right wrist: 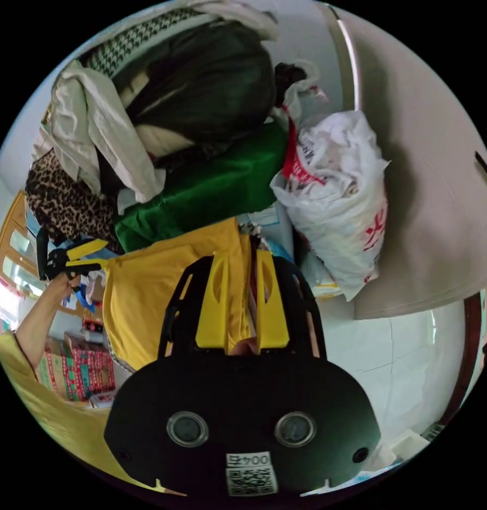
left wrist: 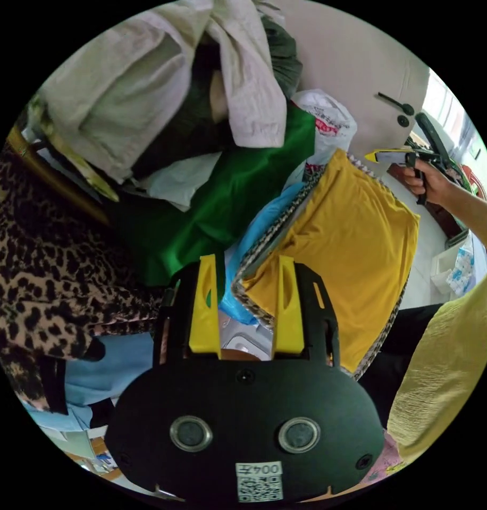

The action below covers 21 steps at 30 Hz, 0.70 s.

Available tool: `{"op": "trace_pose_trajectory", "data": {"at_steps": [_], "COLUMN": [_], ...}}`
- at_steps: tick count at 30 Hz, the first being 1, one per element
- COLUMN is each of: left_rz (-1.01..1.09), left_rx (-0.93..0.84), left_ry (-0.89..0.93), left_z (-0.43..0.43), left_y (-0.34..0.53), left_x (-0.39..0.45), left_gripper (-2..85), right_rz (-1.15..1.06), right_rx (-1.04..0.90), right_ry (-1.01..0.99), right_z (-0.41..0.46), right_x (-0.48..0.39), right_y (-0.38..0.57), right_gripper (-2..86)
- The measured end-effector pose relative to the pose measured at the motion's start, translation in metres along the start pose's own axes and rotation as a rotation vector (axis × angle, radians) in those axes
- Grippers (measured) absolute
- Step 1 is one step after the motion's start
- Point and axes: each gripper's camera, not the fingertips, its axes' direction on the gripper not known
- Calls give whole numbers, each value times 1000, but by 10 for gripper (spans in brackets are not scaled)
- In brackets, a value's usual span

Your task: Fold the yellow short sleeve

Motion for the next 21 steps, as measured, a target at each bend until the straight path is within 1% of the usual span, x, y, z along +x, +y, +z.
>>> {"op": "trace_pose_trajectory", "data": {"at_steps": [2, 4, 7, 10, 15, 18, 21], "left_rz": [-10, -6, -30, -78, -166, -180, -189], "left_rx": [68, 110, 153, 127, 132, 113, 76], "left_ry": [-38, -75, -77, -92, -125, -85, 7], "left_z": [-29, -47, -51, -23, 9, 18, 25], "left_y": [10, 17, 37, 57, 63, 61, 59], "left_x": [0, 12, 46, 78, 88, 84, 77], "left_gripper": [117, 98, 80, 79, 90, 93, 94], "right_rz": [5, -19, -113, -181, -230, -204, -191], "right_rx": [137, 176, 140, 96, 27, -43, -81], "right_ry": [15, 15, 29, 62, 80, 127, 100], "right_z": [-37, -53, -52, -38, -16, -1, 5], "right_x": [-6, -18, -44, -65, -80, -75, -63], "right_y": [7, 11, 17, 20, 9, -1, -3], "right_gripper": [76, 80, 85, 81, 91, 99, 100]}}
